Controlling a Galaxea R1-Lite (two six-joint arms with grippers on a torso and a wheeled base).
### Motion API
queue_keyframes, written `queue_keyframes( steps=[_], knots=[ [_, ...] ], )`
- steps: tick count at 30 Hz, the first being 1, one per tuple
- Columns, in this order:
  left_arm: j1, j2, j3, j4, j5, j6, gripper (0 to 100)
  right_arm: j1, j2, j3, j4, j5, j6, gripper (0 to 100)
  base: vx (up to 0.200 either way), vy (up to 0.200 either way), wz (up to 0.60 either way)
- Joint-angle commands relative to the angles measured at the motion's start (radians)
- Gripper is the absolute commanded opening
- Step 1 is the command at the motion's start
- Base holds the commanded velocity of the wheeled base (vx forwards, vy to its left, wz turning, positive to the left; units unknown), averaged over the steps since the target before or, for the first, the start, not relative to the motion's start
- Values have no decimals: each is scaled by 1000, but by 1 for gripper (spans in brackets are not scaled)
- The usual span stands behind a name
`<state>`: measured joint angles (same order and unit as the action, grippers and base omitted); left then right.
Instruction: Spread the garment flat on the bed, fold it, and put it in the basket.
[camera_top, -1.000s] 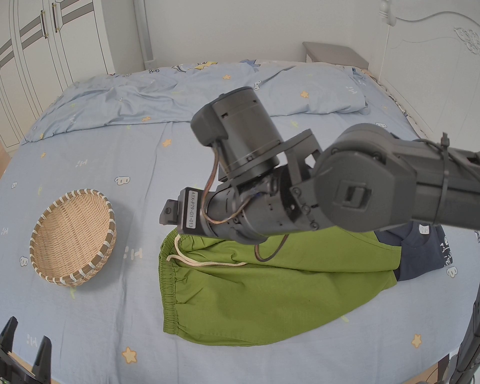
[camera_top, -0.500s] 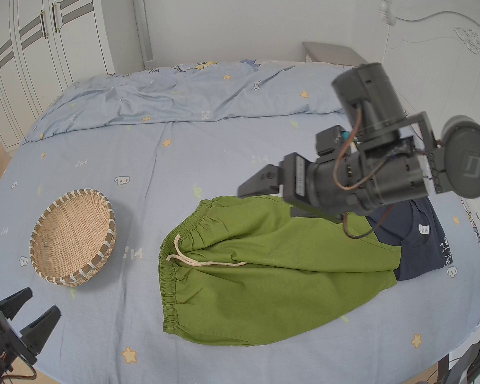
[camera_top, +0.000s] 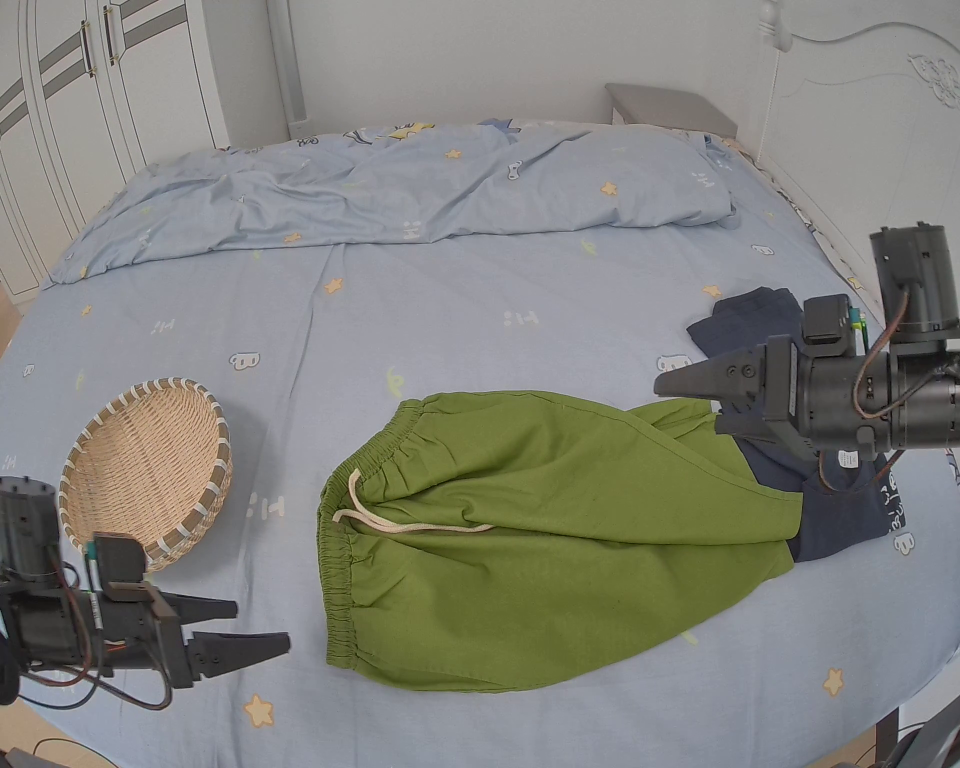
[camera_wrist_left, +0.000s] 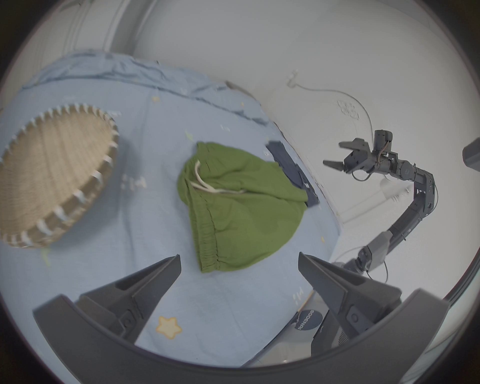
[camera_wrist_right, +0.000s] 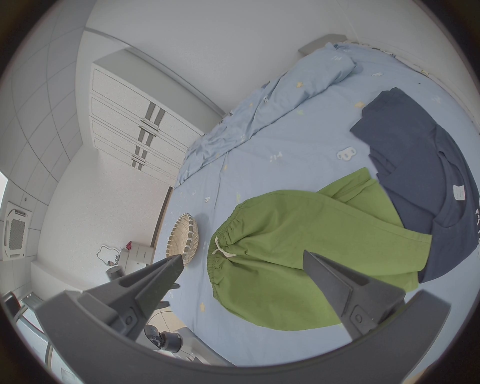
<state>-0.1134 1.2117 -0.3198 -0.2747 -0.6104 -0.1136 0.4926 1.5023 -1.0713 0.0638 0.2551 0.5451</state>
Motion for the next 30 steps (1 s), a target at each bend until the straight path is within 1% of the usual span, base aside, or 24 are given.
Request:
queue_keyframes(
  steps=[1,5,11,19,22,24,26,27,30],
  knots=[
    [-5,532,15,-179,-192,126,100,-170,-186,218,-136,118,-47,100,0,0,0],
    [9,562,11,-181,-196,124,100,-166,-182,220,-136,118,-47,100,0,0,0],
    [9,597,-1,-184,-203,121,100,-160,-183,221,-136,118,-47,100,0,0,0],
    [-3,681,-2,-279,-203,107,100,-158,-188,226,-137,119,-45,100,0,0,0],
    [-9,681,-4,-314,-204,54,100,-158,-188,226,-137,119,-45,100,0,0,0],
    [-43,683,-4,-377,-204,-38,100,-158,-188,226,-137,119,-45,100,0,0,0],
    [-65,692,-1,-426,-203,-98,100,-160,-188,226,-137,119,-45,100,0,0,0],
    [-77,707,1,-472,-203,-146,100,-163,-188,226,-137,119,-45,100,0,0,0],
    [-81,735,15,-552,-204,-193,100,-163,-189,226,-137,119,-45,100,0,0,0]
  ],
)
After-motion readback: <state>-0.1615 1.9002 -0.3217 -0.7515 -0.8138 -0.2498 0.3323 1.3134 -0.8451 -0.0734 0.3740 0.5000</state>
